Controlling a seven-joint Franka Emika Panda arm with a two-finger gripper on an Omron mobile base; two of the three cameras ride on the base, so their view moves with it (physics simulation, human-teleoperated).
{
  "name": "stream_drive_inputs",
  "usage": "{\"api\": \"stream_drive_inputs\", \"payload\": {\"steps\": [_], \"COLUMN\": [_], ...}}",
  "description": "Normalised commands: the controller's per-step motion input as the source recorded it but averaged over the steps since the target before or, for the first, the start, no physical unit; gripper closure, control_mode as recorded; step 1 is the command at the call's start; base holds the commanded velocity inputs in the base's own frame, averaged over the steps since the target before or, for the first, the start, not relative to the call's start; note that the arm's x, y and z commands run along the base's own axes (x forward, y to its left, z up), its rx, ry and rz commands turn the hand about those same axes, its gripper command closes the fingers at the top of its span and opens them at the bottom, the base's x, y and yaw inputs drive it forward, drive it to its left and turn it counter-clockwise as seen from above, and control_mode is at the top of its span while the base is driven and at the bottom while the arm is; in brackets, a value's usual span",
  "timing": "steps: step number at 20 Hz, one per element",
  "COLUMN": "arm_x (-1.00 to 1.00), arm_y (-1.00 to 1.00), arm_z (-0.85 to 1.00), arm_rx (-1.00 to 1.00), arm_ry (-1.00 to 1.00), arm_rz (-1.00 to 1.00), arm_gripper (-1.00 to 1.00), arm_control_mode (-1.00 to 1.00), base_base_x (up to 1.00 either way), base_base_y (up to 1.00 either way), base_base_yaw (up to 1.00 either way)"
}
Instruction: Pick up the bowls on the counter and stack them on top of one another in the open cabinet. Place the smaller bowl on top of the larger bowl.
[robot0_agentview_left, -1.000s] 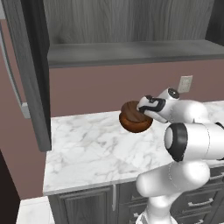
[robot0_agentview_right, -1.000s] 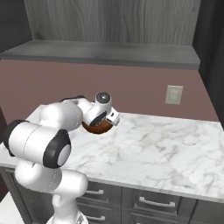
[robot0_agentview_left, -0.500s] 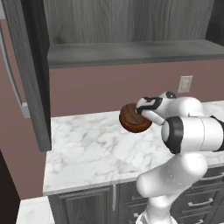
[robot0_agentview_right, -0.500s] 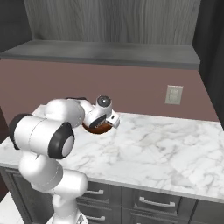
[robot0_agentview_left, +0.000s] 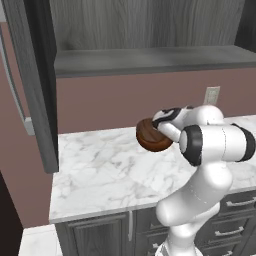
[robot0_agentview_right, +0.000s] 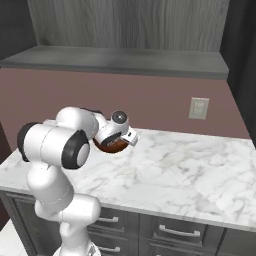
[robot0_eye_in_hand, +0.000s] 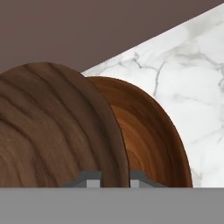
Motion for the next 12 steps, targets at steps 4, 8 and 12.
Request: {"api": "stream_drive_inputs", "payload": {"steps": [4, 8, 12], "arm_x": [0.29, 0.16, 0.05], "arm_y": [-0.03, -0.18, -0.15], "arm_z": [-0.14, -0.16, -0.08], "arm_rx": [0.0, 0.0, 0.0], "arm_ry": [-0.02, -0.01, 0.0], "arm_rz": [0.0, 0.0, 0.0], "arm_gripper": [1.0, 1.0, 1.0], "arm_control_mode": [-1.0, -1.0, -1.0], "base_base_x": [0.0, 0.0, 0.0], "base_base_y": [0.0, 0.0, 0.0], "base_base_yaw": [0.0, 0.0, 0.0]}}
